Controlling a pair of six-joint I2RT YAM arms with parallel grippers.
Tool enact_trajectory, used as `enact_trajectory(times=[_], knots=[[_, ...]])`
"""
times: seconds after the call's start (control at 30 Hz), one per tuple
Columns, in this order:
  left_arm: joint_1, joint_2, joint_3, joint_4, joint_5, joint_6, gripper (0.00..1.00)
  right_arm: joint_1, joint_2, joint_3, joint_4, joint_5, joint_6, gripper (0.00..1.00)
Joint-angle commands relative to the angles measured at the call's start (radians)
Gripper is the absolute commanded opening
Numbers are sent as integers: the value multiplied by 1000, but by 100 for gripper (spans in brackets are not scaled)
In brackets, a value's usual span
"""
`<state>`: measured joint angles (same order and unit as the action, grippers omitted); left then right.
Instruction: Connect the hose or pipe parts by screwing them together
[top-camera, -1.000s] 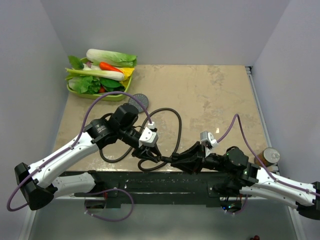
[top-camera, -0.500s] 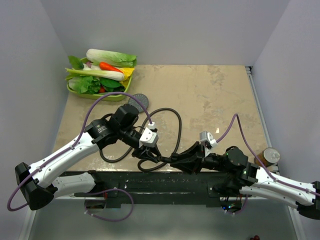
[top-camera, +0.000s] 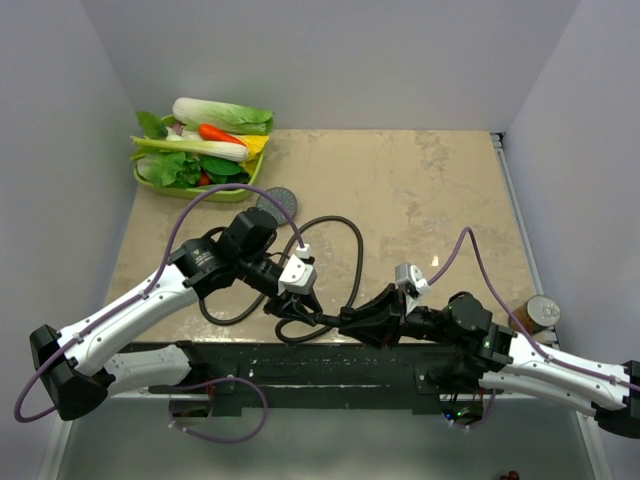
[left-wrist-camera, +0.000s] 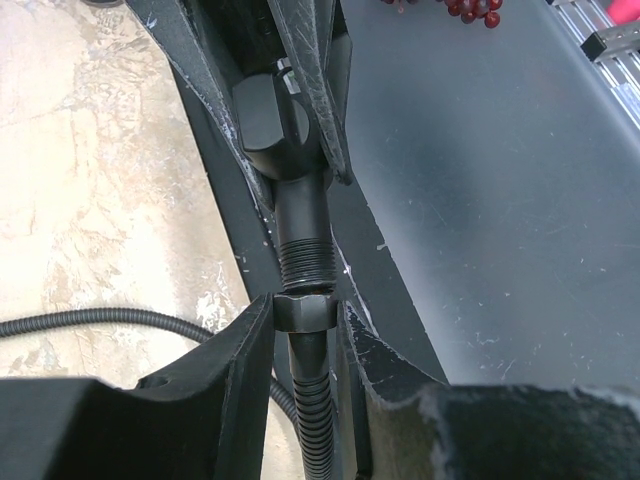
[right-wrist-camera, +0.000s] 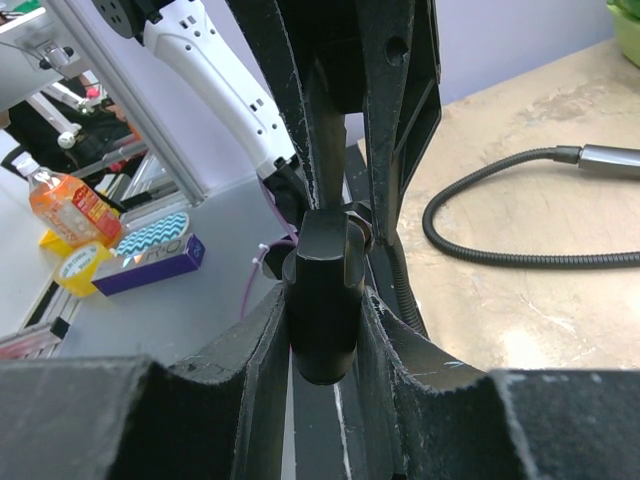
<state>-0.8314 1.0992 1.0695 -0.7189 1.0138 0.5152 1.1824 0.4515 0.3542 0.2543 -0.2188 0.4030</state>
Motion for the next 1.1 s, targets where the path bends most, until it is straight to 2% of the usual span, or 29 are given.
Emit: enact_trajectory(times=[0.0, 0.5, 1.07], knots=[[2, -13, 44, 42, 35, -12, 0, -1, -11, 12, 59, 27, 2, 0], [2, -16, 41, 52, 14, -26, 0, 0, 73, 26, 50, 27, 7, 0], [-2, -24, 27, 15, -89, 72, 0, -1, 177, 74, -33, 32, 49, 0]])
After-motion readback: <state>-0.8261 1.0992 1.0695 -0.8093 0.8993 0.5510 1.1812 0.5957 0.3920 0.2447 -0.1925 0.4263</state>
